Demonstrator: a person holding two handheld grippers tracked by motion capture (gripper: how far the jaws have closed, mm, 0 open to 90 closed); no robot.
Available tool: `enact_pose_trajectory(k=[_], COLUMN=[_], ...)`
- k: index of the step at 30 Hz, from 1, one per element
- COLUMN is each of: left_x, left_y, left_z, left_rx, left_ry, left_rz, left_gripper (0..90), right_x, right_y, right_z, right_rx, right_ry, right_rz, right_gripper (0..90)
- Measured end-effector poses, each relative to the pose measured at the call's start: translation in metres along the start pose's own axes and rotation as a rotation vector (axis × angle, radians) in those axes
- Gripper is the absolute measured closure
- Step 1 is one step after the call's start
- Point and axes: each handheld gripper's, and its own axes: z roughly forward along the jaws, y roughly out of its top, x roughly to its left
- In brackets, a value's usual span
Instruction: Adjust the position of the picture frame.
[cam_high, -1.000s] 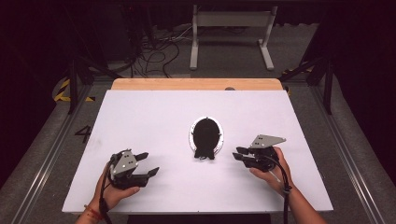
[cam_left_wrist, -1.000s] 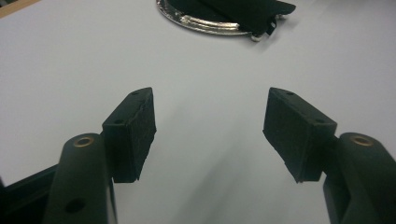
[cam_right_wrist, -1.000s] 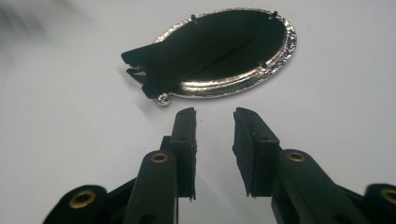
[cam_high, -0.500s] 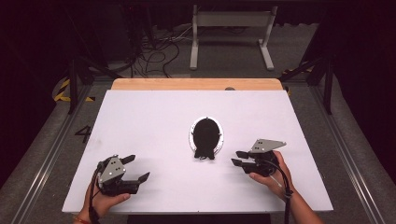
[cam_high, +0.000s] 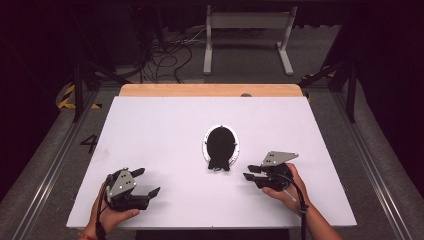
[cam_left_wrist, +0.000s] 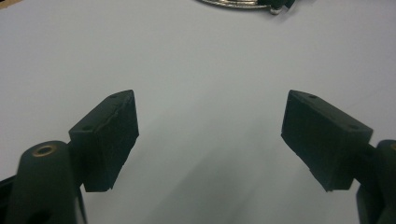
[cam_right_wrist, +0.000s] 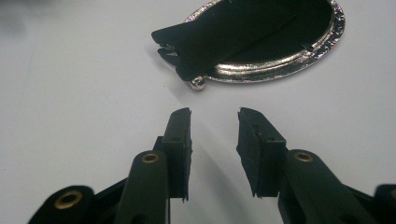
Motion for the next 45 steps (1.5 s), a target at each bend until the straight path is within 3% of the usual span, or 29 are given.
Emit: enact_pose_trajectory(k=[4, 17, 24, 30, 37, 45], left_x=[0.000, -0.003, -0.004, -0.003, -0.003, -0.001], left_y=[0.000, -0.002, -0.002, -0.004, -0.004, -0.005], left_z=[0.001, 0.002, 0.003, 0.004, 0.006, 0.006], left_rx=[0.002, 0.024, 0.025, 0.029, 0.037, 0.051], left_ry=[0.000, 0.004, -0.004, -0.009, -0.015, -0.011], left_rz=[0.001, 0.010, 0.012, 0.006, 0.014, 0.015], left_gripper=[18.9, 17.8, 17.6, 17.3, 17.1, 16.7], right_x=[0.001, 0.010, 0.006, 0.003, 0.008, 0.002], right_y=[0.001, 0.019, 0.027, 0.029, 0.030, 0.028], right_z=[0.004, 0.037, 0.048, 0.053, 0.056, 0.056], right_rx=[0.009, 0.100, 0.154, 0.148, 0.145, 0.106], right_ry=[0.008, 0.044, 0.055, 0.075, 0.069, 0.114], right_rz=[0.012, 0.015, 0.059, 0.085, 0.043, 0.114], right_gripper=[64.1, 74.3, 74.8, 71.7, 71.1, 69.0])
